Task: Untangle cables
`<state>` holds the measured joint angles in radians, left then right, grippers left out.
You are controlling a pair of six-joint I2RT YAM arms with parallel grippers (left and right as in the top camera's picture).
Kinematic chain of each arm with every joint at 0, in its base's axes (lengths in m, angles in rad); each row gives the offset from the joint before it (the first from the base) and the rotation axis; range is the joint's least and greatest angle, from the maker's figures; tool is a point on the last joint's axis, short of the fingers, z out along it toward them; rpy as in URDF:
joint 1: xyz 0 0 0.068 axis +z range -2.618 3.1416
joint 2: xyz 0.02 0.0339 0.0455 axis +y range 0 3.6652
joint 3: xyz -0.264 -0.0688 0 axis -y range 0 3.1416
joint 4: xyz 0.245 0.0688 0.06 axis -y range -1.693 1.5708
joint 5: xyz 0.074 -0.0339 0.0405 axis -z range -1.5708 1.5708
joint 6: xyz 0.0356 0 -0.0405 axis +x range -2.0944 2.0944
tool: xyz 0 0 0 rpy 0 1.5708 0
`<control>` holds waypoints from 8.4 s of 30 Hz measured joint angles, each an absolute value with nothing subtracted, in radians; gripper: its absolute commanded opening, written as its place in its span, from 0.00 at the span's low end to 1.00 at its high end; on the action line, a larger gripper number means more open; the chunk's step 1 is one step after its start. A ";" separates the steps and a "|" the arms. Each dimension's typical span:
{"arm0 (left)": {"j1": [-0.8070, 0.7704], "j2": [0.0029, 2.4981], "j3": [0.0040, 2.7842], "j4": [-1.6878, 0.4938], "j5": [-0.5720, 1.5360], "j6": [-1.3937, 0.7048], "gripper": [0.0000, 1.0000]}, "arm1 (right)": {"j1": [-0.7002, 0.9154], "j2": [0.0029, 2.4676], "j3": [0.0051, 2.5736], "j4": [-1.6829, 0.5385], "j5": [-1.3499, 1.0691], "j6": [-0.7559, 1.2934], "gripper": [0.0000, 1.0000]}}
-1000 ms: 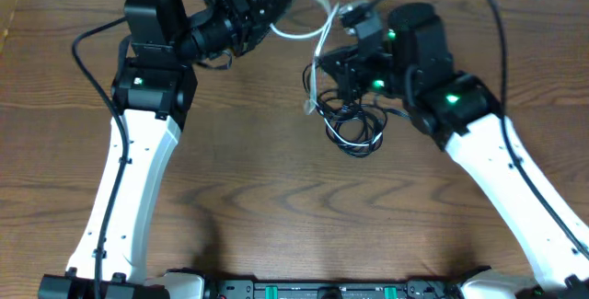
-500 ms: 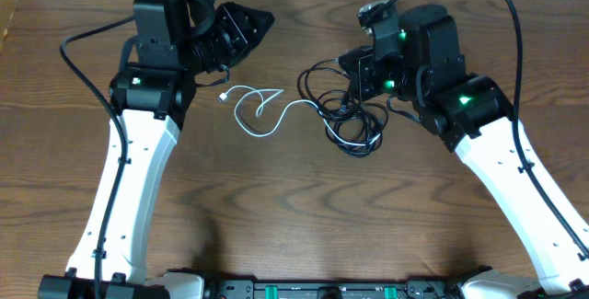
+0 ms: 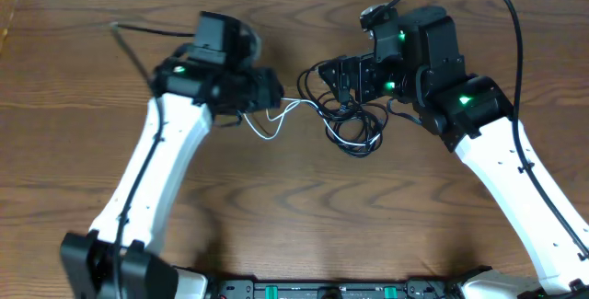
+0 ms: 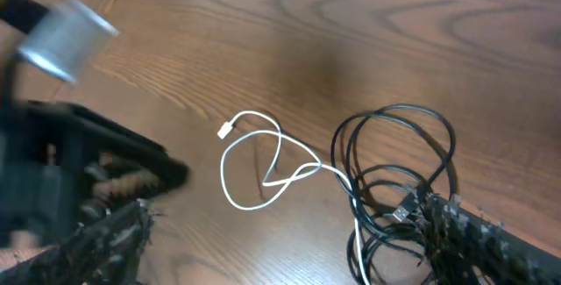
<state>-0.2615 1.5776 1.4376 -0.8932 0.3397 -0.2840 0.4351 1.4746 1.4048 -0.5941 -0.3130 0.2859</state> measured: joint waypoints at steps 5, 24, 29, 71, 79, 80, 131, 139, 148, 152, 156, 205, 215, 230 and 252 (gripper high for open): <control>-0.350 1.679 1.438 -0.929 0.288 -0.127 0.64 | 0.411 1.475 1.405 -0.657 -0.314 0.300 0.99; -0.444 1.995 1.438 -0.764 0.129 0.024 0.57 | 0.345 1.475 1.405 -0.711 -0.313 0.300 0.99; -0.444 1.995 1.438 -0.702 0.125 0.057 0.57 | 0.345 1.475 1.405 -0.711 -0.313 0.300 0.99; -0.393 2.013 1.351 -0.616 0.111 0.101 0.40 | 0.345 1.475 1.405 -0.730 -0.313 0.300 0.99; -0.393 2.038 1.354 -0.612 0.113 0.086 0.21 | 0.345 1.475 1.405 -0.732 -0.313 0.300 0.99; -0.393 2.038 1.354 -0.607 0.114 0.079 0.15 | 0.345 1.475 1.405 -0.732 -0.313 0.300 0.99; -0.393 1.214 1.398 -0.260 0.384 -0.257 0.07 | 0.345 1.475 1.405 -0.781 -0.413 0.300 0.99; -0.373 1.235 1.398 -0.242 0.052 -0.288 0.07 | 0.345 1.475 1.405 -0.782 -0.403 0.300 0.99; -0.268 1.361 1.396 0.007 -0.039 -0.288 0.08 | 0.345 1.475 1.405 -0.794 -0.389 0.300 0.99; -0.230 1.393 1.396 0.168 -0.036 -0.283 0.07 | 0.345 1.475 1.404 -0.800 -0.374 0.299 0.99; -0.201 1.427 1.397 0.265 -0.037 -0.255 0.07 | 0.345 1.475 1.404 -0.803 -0.366 0.295 0.99; 0.661 2.038 1.398 0.276 -0.062 0.058 0.93 | 0.345 1.475 1.404 -0.831 -0.268 0.281 0.99; 0.423 2.037 1.399 0.110 0.105 0.041 0.91 | 0.345 1.475 1.404 -0.834 -0.268 0.281 0.99; 0.340 2.144 1.399 0.138 -0.067 0.070 0.91 | 0.345 1.496 1.404 -0.886 -0.268 0.274 0.99; 0.562 2.138 1.399 0.197 -0.157 0.055 0.13 | 0.346 1.501 1.404 -0.894 -0.268 0.274 0.99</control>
